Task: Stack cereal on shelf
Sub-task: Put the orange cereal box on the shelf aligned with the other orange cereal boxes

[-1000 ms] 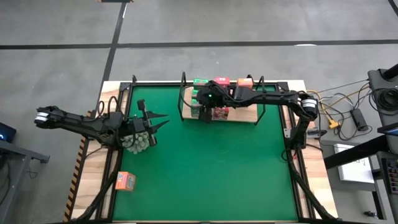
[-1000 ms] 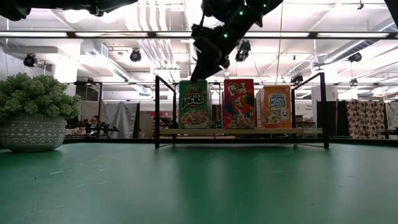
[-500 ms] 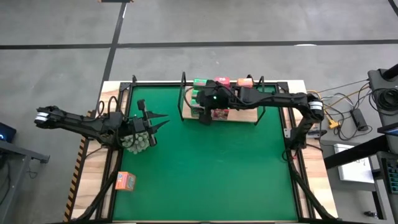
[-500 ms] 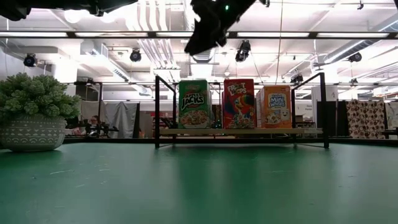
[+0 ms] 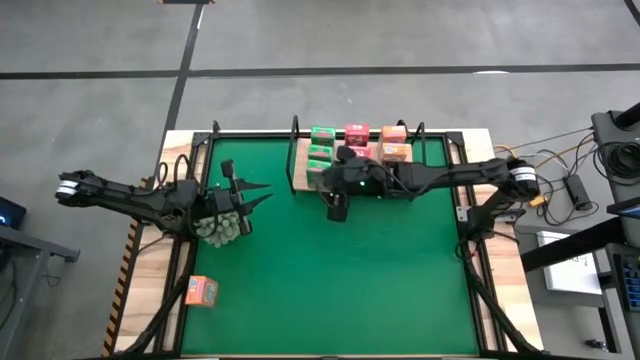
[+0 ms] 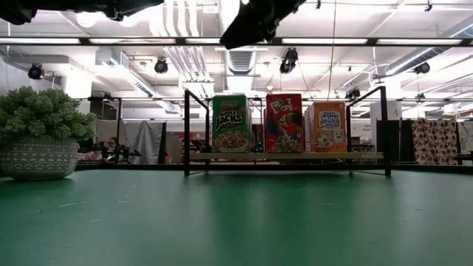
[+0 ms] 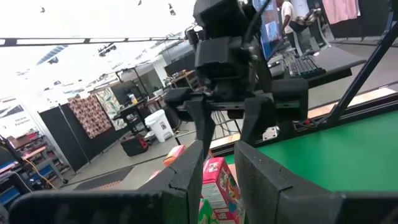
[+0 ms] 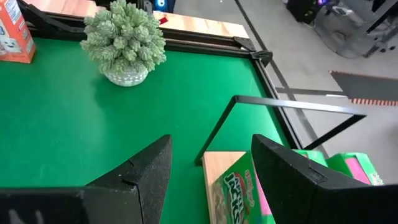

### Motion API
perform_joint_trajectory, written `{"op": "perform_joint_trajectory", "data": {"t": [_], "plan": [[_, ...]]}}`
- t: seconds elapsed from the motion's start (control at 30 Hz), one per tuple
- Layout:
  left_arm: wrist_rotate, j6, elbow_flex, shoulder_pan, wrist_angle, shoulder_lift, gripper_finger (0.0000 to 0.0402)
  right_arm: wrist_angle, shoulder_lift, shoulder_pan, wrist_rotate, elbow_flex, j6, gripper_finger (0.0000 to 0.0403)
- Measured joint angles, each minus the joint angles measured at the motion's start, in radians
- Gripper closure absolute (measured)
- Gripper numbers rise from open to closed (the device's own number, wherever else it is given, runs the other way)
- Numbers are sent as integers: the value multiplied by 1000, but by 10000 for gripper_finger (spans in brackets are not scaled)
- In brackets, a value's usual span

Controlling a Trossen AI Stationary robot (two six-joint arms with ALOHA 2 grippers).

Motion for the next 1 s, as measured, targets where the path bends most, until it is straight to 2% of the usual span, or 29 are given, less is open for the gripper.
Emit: {"op": "perform_joint_trajectory", "data": {"t": [0.43, 0.63, 0.83, 1.0], "plan": [[0, -48, 0, 0, -3, 8, 326, 361, -204, 25, -2, -346, -7, 193], [0, -96, 0, 0, -1, 33, 326, 440, -340, 25, -10, -487, -33, 193], [0, -200, 0, 0, 3, 75, 326, 531, -458, 25, -12, -608, -101, 193], [0, -355, 0, -2, 6, 120, 326, 601, -519, 25, -21, -672, -182, 193]]}}
